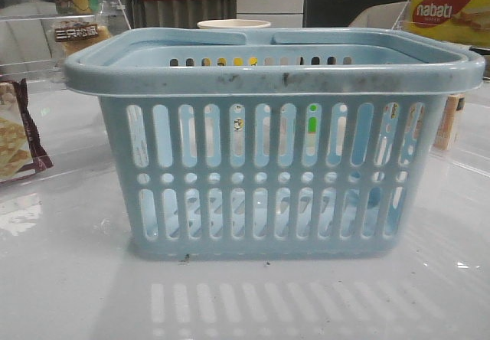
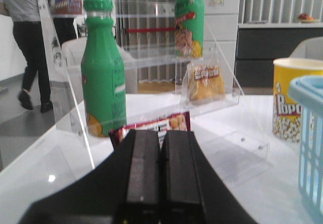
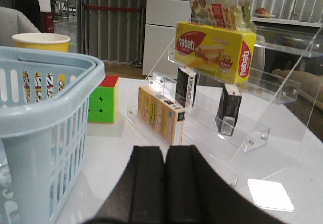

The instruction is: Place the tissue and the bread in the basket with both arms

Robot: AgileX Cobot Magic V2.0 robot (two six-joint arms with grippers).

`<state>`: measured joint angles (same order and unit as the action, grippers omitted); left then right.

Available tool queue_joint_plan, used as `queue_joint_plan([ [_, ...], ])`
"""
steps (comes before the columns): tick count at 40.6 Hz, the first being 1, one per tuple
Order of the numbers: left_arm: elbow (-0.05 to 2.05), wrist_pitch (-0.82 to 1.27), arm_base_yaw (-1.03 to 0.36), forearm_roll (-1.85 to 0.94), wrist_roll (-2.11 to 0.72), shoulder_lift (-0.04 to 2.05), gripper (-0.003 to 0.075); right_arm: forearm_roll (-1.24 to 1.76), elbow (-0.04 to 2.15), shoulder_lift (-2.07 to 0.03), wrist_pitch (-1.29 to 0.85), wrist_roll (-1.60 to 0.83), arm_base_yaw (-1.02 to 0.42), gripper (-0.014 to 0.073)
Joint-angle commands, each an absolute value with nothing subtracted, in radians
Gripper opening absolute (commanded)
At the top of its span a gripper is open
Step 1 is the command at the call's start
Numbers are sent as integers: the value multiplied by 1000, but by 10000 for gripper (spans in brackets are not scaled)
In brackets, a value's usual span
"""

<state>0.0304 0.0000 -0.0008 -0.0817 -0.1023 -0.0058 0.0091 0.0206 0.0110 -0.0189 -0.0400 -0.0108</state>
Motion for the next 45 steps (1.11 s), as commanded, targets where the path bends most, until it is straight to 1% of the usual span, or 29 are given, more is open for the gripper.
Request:
queue_joint_plan([
  [1,163,-84,-11,-91,-104,-22,90,0,171,29,32,-44,-6,67],
  [9,403,43,-11,-91,-104,32,90,0,416,-38,-125,-44,-6,67],
  [18,648,208,-11,-91,-104,187,90,0,653,-201,-315,-44,-6,67],
  [23,755,358,-11,-91,-104,283,91,0,736,-306,-433,-44,-6,67],
  [27,794,494,-11,-91,-104,358,90,0,763,-383,-528,-44,-6,67],
  [36,789,739,-11,-91,-104,491,90,0,763,-529,-707,-44,-6,67],
  [39,789,777,-11,-94,-104,524,90,0,763,-568,-740,-44,-6,67],
  [45,774,774,-11,-96,-104,581,90,0,763,-641,-785,-44,-6,67],
])
